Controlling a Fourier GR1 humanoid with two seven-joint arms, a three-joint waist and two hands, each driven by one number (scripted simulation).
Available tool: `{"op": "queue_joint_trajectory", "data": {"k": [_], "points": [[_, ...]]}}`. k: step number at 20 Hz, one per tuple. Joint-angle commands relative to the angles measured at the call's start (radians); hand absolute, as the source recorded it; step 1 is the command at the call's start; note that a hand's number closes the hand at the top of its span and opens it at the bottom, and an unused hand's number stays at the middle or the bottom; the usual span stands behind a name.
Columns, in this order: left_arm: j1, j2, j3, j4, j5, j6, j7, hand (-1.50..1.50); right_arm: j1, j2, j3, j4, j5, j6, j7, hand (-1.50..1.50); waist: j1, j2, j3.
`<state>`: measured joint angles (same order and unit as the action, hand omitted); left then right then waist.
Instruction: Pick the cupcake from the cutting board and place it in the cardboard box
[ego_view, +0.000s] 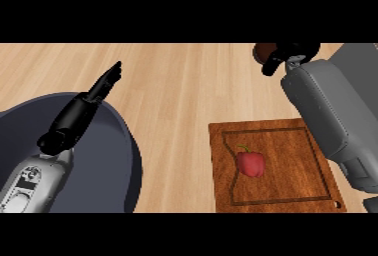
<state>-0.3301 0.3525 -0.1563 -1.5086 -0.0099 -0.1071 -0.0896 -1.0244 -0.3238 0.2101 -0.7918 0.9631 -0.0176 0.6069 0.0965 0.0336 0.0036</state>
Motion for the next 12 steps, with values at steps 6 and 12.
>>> {"op": "queue_joint_trajectory", "data": {"k": [6, 12], "points": [[0.031, -0.001, 0.0, -0.014, -0.009, -0.002, 0.02, 0.0, -0.242, -0.023, -0.115, 0.22, 0.099, -0.264, 0.198, 1.5, -0.016, -0.01, -0.004], [0.033, 0.016, 0.037, 0.007, -0.001, -0.011, 0.016, 0.0, -0.271, -0.089, -0.175, 0.325, 0.136, -0.397, 0.283, 1.5, -0.051, -0.016, -0.004]]}}
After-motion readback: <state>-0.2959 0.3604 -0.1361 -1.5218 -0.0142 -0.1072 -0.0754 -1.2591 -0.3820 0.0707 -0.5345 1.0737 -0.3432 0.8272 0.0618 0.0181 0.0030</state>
